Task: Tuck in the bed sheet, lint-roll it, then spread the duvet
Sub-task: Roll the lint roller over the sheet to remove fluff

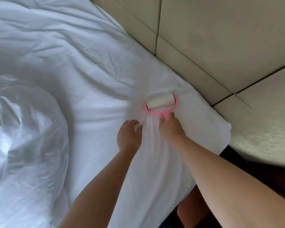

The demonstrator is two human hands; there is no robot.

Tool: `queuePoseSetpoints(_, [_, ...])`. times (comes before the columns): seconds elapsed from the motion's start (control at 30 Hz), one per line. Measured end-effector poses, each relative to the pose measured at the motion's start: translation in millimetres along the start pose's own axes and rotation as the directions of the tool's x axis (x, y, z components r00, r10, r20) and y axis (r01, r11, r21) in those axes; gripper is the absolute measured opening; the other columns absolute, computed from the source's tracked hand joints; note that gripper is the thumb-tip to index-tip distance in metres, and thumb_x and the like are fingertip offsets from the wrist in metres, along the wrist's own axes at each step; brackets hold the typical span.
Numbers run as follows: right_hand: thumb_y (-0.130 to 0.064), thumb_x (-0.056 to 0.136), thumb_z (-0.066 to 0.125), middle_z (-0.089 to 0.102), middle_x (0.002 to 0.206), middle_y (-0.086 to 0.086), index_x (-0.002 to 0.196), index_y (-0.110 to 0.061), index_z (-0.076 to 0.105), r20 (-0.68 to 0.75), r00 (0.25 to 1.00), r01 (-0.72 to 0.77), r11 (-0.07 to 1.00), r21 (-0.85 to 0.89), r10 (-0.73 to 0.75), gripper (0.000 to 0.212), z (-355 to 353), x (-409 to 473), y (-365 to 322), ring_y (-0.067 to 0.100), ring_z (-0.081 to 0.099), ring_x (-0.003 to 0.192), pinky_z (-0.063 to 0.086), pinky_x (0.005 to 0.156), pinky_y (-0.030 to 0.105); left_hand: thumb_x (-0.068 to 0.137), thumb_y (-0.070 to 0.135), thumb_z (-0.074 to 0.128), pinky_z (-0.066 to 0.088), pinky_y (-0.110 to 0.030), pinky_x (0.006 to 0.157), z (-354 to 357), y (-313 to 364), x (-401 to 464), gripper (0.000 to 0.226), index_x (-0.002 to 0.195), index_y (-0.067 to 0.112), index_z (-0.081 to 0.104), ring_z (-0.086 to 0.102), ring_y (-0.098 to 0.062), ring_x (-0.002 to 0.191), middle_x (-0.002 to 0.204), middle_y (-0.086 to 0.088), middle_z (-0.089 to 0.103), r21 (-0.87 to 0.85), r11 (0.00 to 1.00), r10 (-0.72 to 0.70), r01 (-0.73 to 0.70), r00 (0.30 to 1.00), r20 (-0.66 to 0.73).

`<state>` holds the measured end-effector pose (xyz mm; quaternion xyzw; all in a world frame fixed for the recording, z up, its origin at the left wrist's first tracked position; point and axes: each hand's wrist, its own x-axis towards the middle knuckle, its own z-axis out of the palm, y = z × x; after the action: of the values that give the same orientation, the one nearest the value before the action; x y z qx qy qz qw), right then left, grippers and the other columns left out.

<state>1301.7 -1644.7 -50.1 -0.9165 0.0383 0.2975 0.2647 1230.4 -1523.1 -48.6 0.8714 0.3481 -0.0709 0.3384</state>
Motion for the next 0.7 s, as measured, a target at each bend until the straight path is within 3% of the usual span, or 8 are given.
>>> queuePoseSetpoints(0.13, [-0.038, 0.103, 0.03, 0.054, 0.122, 0.02, 0.125, 0.0, 0.039, 0.025, 1.0, 0.014, 1.0, 0.005, -0.014, 0.045, -13, 5, -10, 0.037, 0.054, 0.113, 0.042, 0.085, 0.038, 0.09, 0.022, 0.06, 0.037, -0.023, 0.071, -9, 0, 0, 0.016, 0.101, 0.015, 0.069, 0.059, -0.02, 0.092, 0.101, 0.0, 0.064, -0.01, 0.999, -0.032, 0.032, 0.999, -0.029])
queuePoseSetpoints(0.47, [-0.037, 0.102, 0.032, 0.059, 0.115, 0.017, 0.12, -0.002, 0.044, 0.111, 0.992, -0.048, 0.998, -0.044, 0.052, 0.041, -28, -85, 44, 0.033, 0.058, 0.105, 0.046, 0.084, 0.038, 0.091, 0.023, 0.058, 0.04, -0.027, 0.067, -28, 9, -50, 0.014, 0.089, 0.014, 0.068, 0.06, -0.023, 0.088, 0.092, -0.003, 0.065, -0.03, 0.994, -0.107, 0.107, 0.994, 0.008])
queuePoseSetpoints(0.7, [-0.042, 0.102, 0.03, 0.06, 0.109, 0.013, 0.115, -0.006, 0.044, 0.169, 0.984, 0.082, 0.992, -0.097, -0.064, 0.04, -34, -118, 37, 0.031, 0.06, 0.098, 0.047, 0.08, 0.04, 0.091, 0.022, 0.056, 0.038, -0.027, 0.067, -40, 15, -58, 0.016, 0.094, 0.013, 0.068, 0.058, -0.023, 0.088, 0.097, -0.004, 0.065, -0.023, 0.996, -0.081, 0.081, 0.997, -0.001])
